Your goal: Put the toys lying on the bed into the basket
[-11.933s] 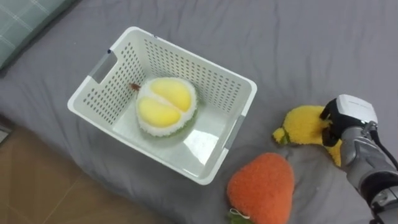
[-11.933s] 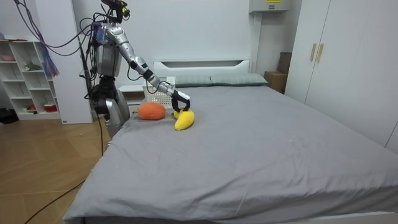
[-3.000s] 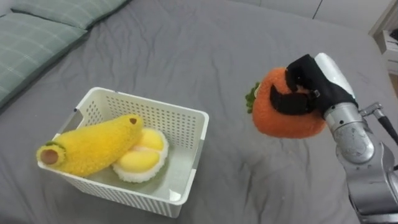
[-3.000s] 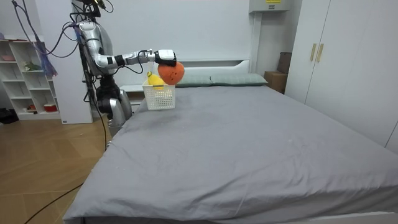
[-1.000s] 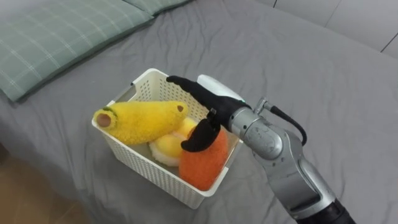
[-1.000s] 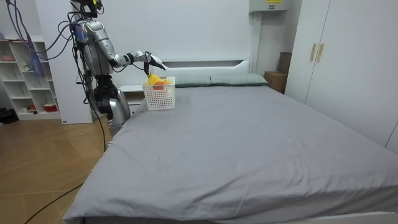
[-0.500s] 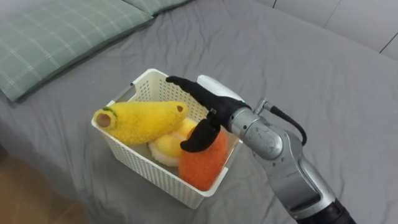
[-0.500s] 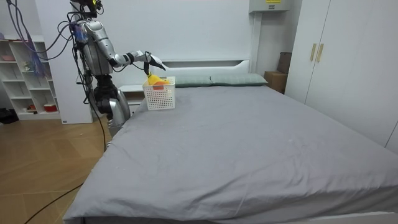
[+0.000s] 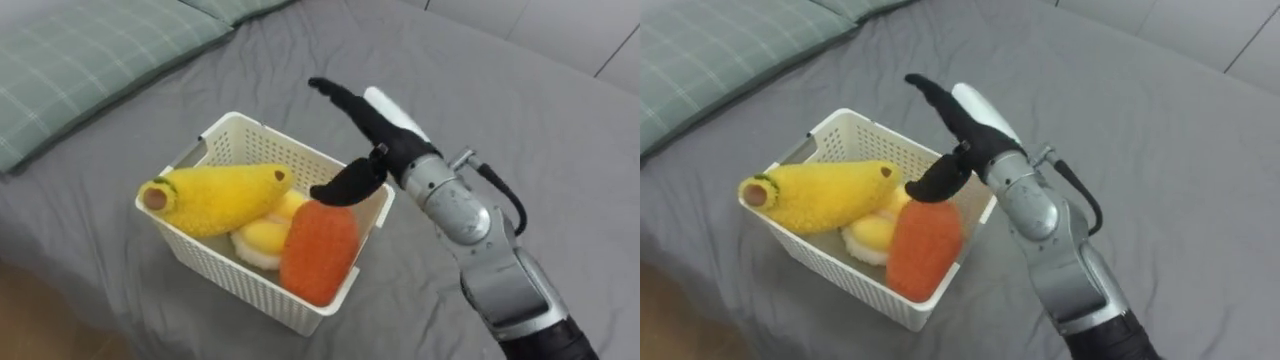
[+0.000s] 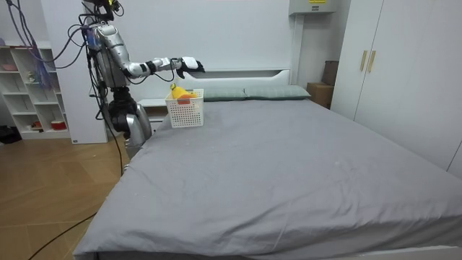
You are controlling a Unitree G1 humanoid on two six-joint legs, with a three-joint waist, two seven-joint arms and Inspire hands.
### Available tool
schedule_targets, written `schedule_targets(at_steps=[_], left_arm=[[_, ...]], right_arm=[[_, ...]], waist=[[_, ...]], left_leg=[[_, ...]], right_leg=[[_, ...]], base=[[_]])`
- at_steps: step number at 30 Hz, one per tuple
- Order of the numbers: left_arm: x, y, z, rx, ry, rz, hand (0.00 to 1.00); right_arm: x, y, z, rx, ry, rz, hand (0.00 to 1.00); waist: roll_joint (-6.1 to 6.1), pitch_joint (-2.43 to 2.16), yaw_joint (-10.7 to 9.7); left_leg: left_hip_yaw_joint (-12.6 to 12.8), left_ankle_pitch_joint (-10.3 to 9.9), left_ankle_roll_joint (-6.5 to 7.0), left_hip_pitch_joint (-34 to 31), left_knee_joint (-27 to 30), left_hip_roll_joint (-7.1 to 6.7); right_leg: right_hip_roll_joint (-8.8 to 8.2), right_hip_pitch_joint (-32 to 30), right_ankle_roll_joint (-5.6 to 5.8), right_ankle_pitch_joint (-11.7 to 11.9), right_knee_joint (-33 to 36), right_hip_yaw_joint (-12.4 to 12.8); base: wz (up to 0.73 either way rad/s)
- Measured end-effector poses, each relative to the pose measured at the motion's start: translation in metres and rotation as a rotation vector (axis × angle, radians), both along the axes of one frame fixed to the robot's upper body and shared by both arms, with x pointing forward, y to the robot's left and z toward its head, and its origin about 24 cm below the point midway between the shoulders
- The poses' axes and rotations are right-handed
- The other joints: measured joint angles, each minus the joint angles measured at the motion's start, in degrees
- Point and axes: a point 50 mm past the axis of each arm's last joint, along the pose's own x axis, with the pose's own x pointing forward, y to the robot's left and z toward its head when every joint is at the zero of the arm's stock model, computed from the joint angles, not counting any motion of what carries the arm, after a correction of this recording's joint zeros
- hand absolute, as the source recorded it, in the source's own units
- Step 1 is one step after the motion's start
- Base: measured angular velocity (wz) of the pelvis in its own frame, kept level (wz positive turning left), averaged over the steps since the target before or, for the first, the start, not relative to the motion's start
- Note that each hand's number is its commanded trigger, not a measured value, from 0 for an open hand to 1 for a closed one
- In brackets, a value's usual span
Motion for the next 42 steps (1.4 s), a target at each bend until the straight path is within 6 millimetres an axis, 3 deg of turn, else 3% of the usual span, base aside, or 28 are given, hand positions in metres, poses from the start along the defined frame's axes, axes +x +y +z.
schedule_targets(at_steps=[4,6,9,13,18,21,23,24,25,26,27,29,30,32,35,42], left_arm=[[-0.013,-0.002,-0.002,-0.005,0.026,0.017,0.0],[-0.019,-0.004,-0.002,-0.007,0.024,0.03,0.0],[-0.026,-0.001,-0.003,-0.002,0.018,0.068,0.0],[-0.035,0.001,-0.003,-0.001,0.027,0.088,0.0],[-0.046,0.01,0.0,0.024,0.027,0.143,0.0],[-0.059,0.014,0.001,0.037,0.054,0.155,0.0],[-0.064,0.016,0.002,0.04,0.057,0.194,0.0],[-0.066,0.016,0.002,0.039,0.059,0.2,0.0],[-0.068,0.016,0.002,0.039,0.061,0.209,0.0],[-0.067,0.016,0.002,0.038,0.059,0.209,0.0],[-0.069,0.016,0.002,0.038,0.064,0.209,0.0],[-0.074,0.016,0.001,0.033,0.091,0.219,0.0],[-0.074,0.016,0.001,0.031,0.09,0.222,0.0],[-0.072,0.016,0.0,0.018,0.08,0.219,0.0],[-0.072,0.015,0.0,-0.004,0.079,0.218,0.0],[-0.079,0.01,-0.003,-0.032,0.149,0.226,0.0]], right_arm=[[-0.004,-0.034,-0.006,0.114,-0.023,-0.164,0.0],[-0.011,-0.049,-0.013,0.153,-0.028,-0.238,0.0],[-0.023,-0.078,-0.036,0.2,0.028,-0.371,0.0],[-0.036,-0.108,-0.044,0.309,0.043,-0.524,0.0],[-0.049,-0.144,-0.046,0.594,-0.014,-0.728,0.0],[-0.074,-0.173,-0.083,0.711,0.078,-0.92,0.0],[-0.109,-0.19,-0.13,0.749,0.249,-1.105,0.0],[-0.12,-0.194,-0.142,0.759,0.295,-1.156,0.0],[-0.145,-0.199,-0.164,0.775,0.384,-1.26,0.0],[-0.167,-0.202,-0.181,0.792,0.462,-1.349,0.0],[-0.179,-0.203,-0.189,0.786,0.503,-1.386,0.0],[-0.225,-0.201,-0.219,0.745,0.683,-1.536,0.0],[-0.237,-0.198,-0.225,0.732,0.733,-1.566,0.0],[-0.278,-0.187,-0.24,0.696,0.912,-1.647,0.0],[-0.304,-0.18,-0.246,0.626,1.04,-1.656,0.0],[-0.329,-0.156,-0.256,0.415,1.366,-1.421,0.0]], waist=[[0.99,-0.45,-3.9],[1.75,-1.02,-5.2],[2.73,-1.56,-7.3],[3.49,-1.62,-11.1],[2.92,-1.79,-13.9],[2.78,-1.74,-15.0],[2.59,-1.68,-15.4],[2.55,-1.7,-15.5],[2.49,-1.83,-16.0],[2.2,-1.52,-16.9],[2.86,-1.63,-17.2],[3.21,-1.71,-18.0],[3.33,-1.76,-18.0],[3.46,-1.71,-18.1],[3.34,-1.64,-18.2],[3.2,-1.49,-17.3]], left_leg=[[1.6,-0.1,0.15,-0.1,0.0,0.26],[2.7,-0.2,0.2,0.3,-0.4,0.49],[3.7,-0.3,0.19,1.3,-1.1,0.67],[4.8,-0.6,0.13,1.9,-1.3,0.96],[7.0,-1.2,-0.08,2.7,-1.1,1.68],[7.4,-2.3,-0.22,4.1,-0.8,2.1],[8.0,-2.8,-0.23,3.9,-0.4,2.37],[8.1,-2.9,-0.19,3.9,-0.4,2.37],[8.2,-3.0,-0.14,3.9,-0.3,2.36],[8.2,-3.1,-0.12,3.8,-0.1,2.36],[8.2,-3.1,-0.14,3.8,0.1,2.37],[8.9,-3.2,-0.21,4.0,0.1,2.39],[9.2,-3.3,-0.26,4.1,0.1,2.46],[9.7,-3.3,-0.35,4.8,-0.1,2.58],[10.0,-3.4,-0.42,5.4,-0.2,2.6],[10.0,-3.4,-0.39,5.9,-0.6,2.54]], right_leg=[[0.0,-0.6,-0.04,0.0,0.0,0.9],[0.11,-0.9,0.0,0.2,0.0,1.7],[0.18,-0.4,0.01,0.2,0.0,2.3],[0.41,-0.8,0.01,0.2,0.2,3.8],[0.91,-0.3,-0.15,0.3,0.1,4.8],[1.25,1.2,-0.13,0.3,-0.1,4.8],[1.33,1.1,-0.13,0.3,0.0,4.9],[1.32,1.0,-0.13,0.3,0.0,5.0],[1.29,1.1,-0.12,0.3,0.0,5.0],[1.28,1.1,-0.11,0.3,0.0,4.9],[1.31,1.1,-0.12,0.2,0.0,4.9],[1.31,1.0,-0.29,-0.2,-0.1,5.4],[1.33,1.0,-0.31,-0.2,0.0,5.5],[1.4,0.9,-0.44,-0.4,0.1,5.7],[1.41,1.0,-0.48,-0.9,0.1,6.2],[1.4,1.4,-0.44,-0.9,-0.1,6.4]], base=[[-0.17],[-0.29],[-0.19],[-0.2],[-0.18],[-0.11],[-0.16],[-0.09],[-0.04],[-0.04],[-0.04],[-0.14],[-0.16],[-0.1],[-0.08],[-0.01]])
